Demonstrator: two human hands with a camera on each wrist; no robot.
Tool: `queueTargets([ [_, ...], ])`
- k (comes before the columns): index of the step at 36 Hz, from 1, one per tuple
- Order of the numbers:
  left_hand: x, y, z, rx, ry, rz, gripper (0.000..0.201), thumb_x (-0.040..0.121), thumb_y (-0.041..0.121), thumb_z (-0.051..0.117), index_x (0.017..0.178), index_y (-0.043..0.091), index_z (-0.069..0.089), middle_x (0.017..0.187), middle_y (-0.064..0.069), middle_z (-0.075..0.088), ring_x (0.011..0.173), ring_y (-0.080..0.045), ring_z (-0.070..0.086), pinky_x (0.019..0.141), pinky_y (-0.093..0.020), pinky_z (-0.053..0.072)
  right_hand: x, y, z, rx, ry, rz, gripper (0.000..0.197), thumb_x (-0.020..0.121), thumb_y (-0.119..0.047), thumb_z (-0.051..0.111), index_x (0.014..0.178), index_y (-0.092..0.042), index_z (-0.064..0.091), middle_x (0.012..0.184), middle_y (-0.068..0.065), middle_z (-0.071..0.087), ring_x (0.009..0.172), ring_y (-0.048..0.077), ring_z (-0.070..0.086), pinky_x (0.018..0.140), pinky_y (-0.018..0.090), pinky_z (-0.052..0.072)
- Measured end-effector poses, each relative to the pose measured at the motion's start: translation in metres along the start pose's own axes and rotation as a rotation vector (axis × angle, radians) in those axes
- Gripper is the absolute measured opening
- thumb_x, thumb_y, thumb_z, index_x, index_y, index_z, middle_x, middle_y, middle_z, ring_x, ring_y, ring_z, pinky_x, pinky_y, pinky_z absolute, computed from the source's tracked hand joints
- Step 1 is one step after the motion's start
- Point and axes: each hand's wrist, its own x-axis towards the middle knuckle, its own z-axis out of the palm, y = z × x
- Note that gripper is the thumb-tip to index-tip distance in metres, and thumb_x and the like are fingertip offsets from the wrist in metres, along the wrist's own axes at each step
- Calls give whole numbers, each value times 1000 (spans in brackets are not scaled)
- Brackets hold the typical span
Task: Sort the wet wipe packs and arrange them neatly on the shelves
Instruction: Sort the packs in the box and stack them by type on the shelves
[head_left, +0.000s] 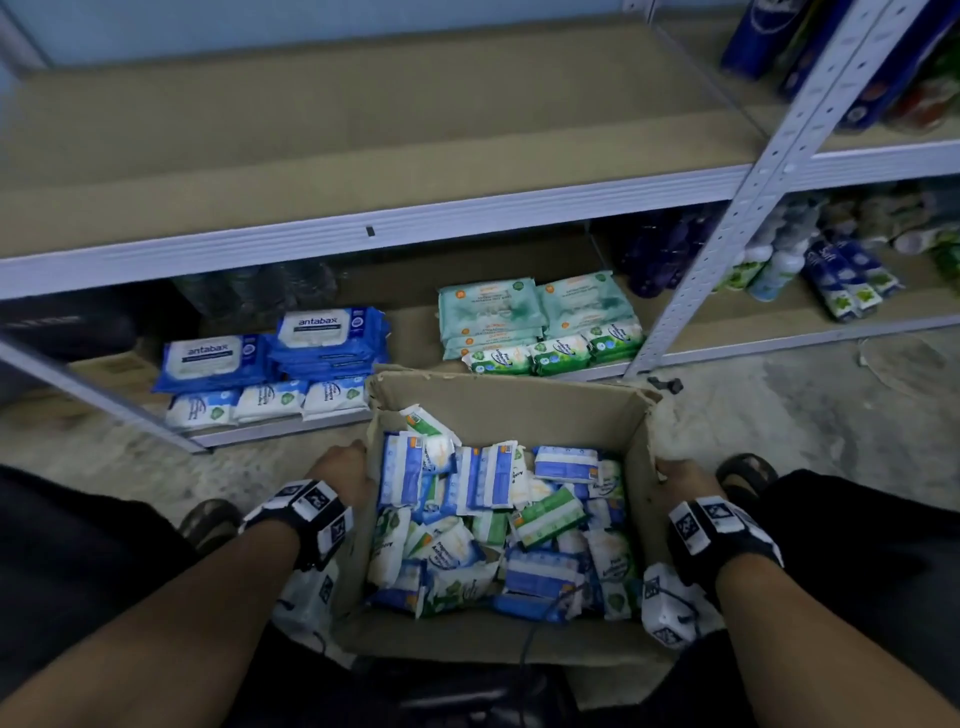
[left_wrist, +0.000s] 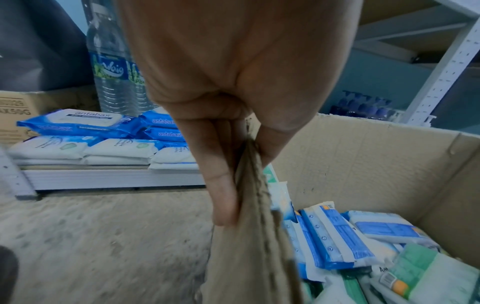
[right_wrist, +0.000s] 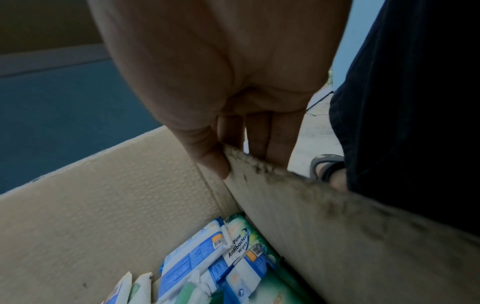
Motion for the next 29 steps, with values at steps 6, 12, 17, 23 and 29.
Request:
queueTargets([
  [6, -29, -21, 5, -7, -2, -24, 35, 96, 21, 54, 123, 0, 48, 128, -19, 57, 117, -35, 55, 88, -33, 43, 10, -30, -2, -71, -18, -68, 28, 92, -23, 53, 116, -25, 68, 120, 12, 66, 101, 35, 64, 80, 27, 45],
  [12, -51, -52, -2, -70, 24, -117, 29, 93, 19, 57, 116, 2, 51, 120, -19, 60, 109, -35, 58, 78, -35, 45, 5, -65, 8, -131, -27, -116, 26, 86, -25, 54, 106, -24, 71, 109, 14, 69, 97, 37, 64, 80, 29, 50],
  [17, -64, -77, -5, -71, 29, -173, 18, 96, 18, 54, 108, 6, 50, 112, -15, 60, 101, -32, 60, 68, -31, 40, 3, -86, 17, -177, -65, -168, 21, 86, -18, 53, 95, -27, 69, 93, 11, 66, 81, 34, 63, 69, 30, 47],
  [23, -66, -108, 10, -51, 97, -243, 19, 88, 33, 55, 97, 16, 55, 101, -9, 67, 91, -29, 64, 79, -36, 53, 7, -93, 25, -186, -87, -198, 28, 86, -14, 55, 107, -27, 70, 110, 10, 67, 83, 30, 57, 71, 26, 40],
  [29, -66, -101, 25, -53, 73, -273, 36, 100, 24, 46, 135, 16, 49, 119, -14, 64, 104, -32, 63, 82, -37, 51, 4, -91, 38, -270, -52, -219, 38, 87, -16, 55, 122, -29, 63, 112, 13, 70, 95, 36, 64, 75, 29, 48],
])
